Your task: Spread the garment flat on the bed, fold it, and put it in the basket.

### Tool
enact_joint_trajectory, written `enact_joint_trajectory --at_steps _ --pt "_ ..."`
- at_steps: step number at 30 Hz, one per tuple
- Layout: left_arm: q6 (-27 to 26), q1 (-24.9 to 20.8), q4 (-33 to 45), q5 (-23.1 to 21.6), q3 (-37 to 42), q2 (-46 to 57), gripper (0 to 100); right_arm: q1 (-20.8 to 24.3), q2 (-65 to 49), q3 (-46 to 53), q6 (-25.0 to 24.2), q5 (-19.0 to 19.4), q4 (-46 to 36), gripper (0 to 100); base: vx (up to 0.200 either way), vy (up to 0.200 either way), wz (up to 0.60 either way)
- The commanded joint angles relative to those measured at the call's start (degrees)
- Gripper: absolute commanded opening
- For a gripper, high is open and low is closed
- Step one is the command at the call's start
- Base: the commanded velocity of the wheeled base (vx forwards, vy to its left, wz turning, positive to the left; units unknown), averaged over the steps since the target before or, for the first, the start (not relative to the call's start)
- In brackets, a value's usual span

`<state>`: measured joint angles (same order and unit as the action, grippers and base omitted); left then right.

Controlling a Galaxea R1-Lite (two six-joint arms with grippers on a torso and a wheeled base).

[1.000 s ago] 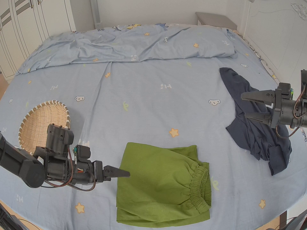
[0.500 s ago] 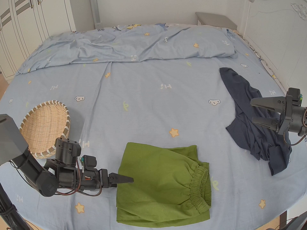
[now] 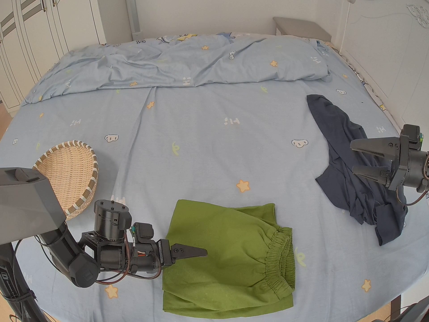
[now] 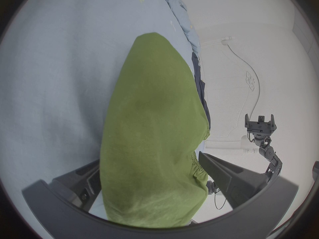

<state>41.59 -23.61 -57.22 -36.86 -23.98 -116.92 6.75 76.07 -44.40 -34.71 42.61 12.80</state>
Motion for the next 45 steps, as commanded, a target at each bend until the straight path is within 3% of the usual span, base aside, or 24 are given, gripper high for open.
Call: enact_joint_trajectory --at_steps 1,20,21,34,42,45 --pt "0.07 -0.29 0.36 -0.05 0.34 -0.77 100 -0.07 0.04 0.01 0.08 0.02 0.03 100 0.000 0.000 0.00" --pt "-0.37 -4.25 -0.35 -0.75 -0.19 -1.03 100 0.45 0.13 0.28 0.08 0.02 0.12 100 0.000 0.000 0.00" --pt "-0.37 -4.25 -0.35 -0.84 -0.02 -1.03 0 0.45 0.13 0.28 0.08 0.02 0.21 100 0.000 0.000 0.00" --pt "0.15 -4.60 -0.17 -0.75 1.57 2.57 0 0.45 0.22 0.36 0.17 0.20 0.12 100 0.000 0.000 0.00" --pt "2.79 -0.56 4.49 -1.19 -1.33 8.55 0 0.45 0.31 0.36 0.17 0.20 0.03 100 0.000 0.000 0.00" --pt "2.61 3.13 19.17 -4.62 -7.31 15.41 0 0.54 0.40 0.45 0.17 0.20 0.03 100 0.000 0.000 0.00"
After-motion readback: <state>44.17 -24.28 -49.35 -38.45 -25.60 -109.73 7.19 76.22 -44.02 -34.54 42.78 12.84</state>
